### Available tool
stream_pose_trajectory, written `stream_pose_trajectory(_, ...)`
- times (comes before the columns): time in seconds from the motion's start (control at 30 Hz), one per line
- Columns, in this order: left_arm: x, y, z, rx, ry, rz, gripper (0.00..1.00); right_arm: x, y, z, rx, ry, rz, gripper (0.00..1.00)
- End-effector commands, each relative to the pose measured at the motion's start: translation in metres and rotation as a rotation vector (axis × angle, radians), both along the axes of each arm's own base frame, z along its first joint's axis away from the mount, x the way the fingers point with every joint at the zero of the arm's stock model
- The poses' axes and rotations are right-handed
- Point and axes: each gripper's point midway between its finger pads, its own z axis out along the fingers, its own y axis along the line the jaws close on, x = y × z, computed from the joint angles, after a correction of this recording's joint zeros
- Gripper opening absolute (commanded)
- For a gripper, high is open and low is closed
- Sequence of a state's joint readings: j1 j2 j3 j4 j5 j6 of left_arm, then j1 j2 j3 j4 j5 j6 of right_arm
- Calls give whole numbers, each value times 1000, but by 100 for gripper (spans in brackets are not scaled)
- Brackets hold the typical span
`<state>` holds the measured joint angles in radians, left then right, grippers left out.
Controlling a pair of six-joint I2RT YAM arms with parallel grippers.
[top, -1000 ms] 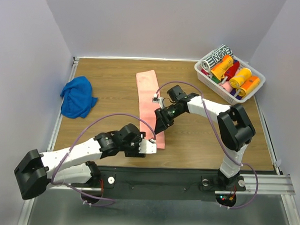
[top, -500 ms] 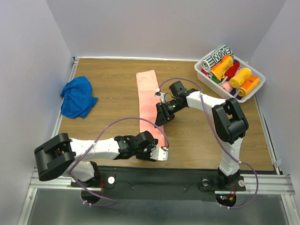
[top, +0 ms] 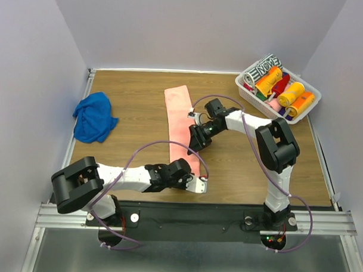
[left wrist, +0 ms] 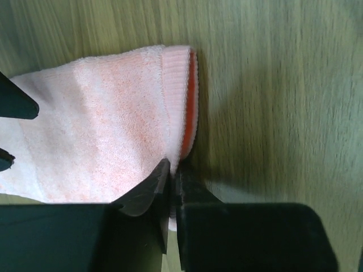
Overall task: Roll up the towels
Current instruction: Fold the towel
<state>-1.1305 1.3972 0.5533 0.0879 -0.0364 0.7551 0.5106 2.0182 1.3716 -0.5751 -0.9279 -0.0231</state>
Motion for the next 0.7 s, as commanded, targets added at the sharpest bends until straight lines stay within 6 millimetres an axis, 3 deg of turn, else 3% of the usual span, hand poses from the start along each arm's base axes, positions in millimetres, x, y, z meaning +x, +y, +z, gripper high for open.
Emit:
stream_pose_trajectory(0.0,-14,15,-8,80,76,-6,3,14,-3,8,22,-38,-14,56)
stream_pose_trajectory(0.1,-29,0,15,10,149,-66,0,20,-5,21,36,-69,-24,59)
stream_pose_trajectory(0.17,-41,2,24,13,210,-84,0,25,-7,34,50,-98,-37,64)
stream_pose_trajectory(0.23,-54,-3,40,-18,279,-101,0,33,-12,43,49,-125,-62,75)
stream_pose_trajectory(0.3,-60,-11,54,-55,327,-99,0,38,-16,54,60,-154,-78,100)
stream_pose_trajectory(0.37,-64,-10,59,-51,359,-86,0,48,-22,61,58,-177,-106,100)
stream_pose_trajectory(0.5,-45,-16,69,-71,364,-51,0,62,-35,77,73,-205,-157,100)
stream_pose_trajectory(0.67,0,-8,61,-40,350,12,0,83,-54,90,76,-236,-222,100)
